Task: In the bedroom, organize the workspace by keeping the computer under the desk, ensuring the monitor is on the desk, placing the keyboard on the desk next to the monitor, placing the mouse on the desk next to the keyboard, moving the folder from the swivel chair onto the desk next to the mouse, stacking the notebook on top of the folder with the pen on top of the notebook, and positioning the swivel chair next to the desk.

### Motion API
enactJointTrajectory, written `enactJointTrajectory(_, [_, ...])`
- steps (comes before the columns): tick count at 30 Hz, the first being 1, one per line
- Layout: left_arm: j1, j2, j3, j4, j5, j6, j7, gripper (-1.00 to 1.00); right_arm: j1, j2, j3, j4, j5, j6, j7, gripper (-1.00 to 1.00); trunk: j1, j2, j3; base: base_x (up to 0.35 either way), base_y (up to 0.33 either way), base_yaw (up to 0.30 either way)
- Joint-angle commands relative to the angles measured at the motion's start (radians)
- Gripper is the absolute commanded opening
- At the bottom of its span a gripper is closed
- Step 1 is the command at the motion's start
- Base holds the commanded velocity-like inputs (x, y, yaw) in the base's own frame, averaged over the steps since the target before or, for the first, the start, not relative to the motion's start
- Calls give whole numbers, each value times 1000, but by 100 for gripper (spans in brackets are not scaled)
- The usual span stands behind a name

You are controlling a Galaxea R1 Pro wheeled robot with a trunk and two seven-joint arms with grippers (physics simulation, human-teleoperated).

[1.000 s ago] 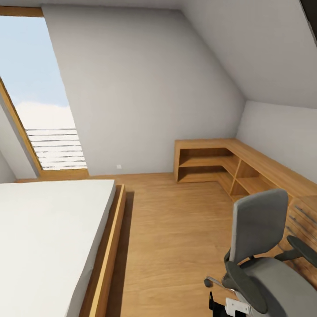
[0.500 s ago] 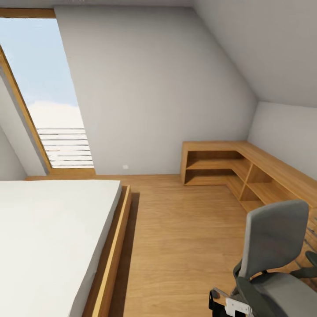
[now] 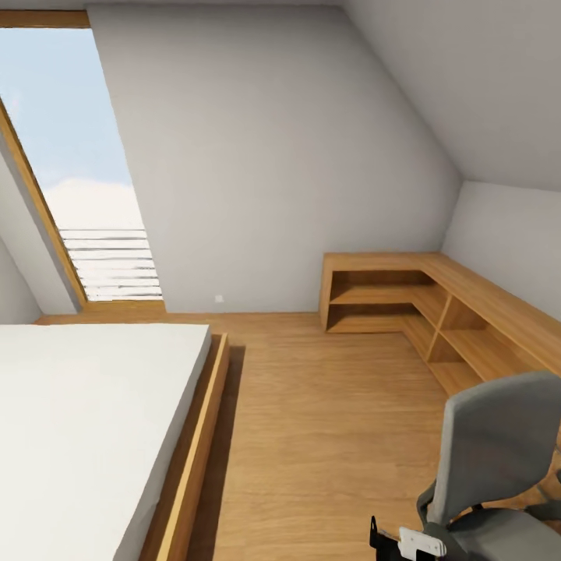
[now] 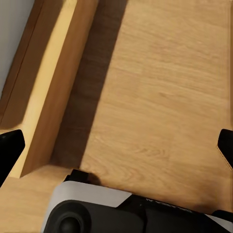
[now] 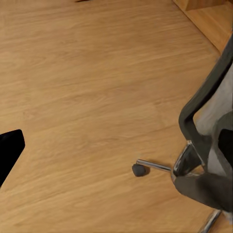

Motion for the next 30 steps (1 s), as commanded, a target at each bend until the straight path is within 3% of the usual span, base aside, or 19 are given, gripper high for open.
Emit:
enactJointTrajectory(1, [-1,1,-8,1,9,-5,3,100,-1,1,9,2,-3,-3,-6,100,1,-2,-2,291,-99,0])
enactJointTrajectory(15, [-1,0,-8,1,9,-4,3,100,-1,1,9,2,-3,-2,-6,100,1,-2,-2,276,-37,21])
enactJointTrajectory(30, [-1,0,-8,1,9,-4,3,100,-1,1,9,2,-3,-1,-6,100,1,-2,-2,43,-1,143])
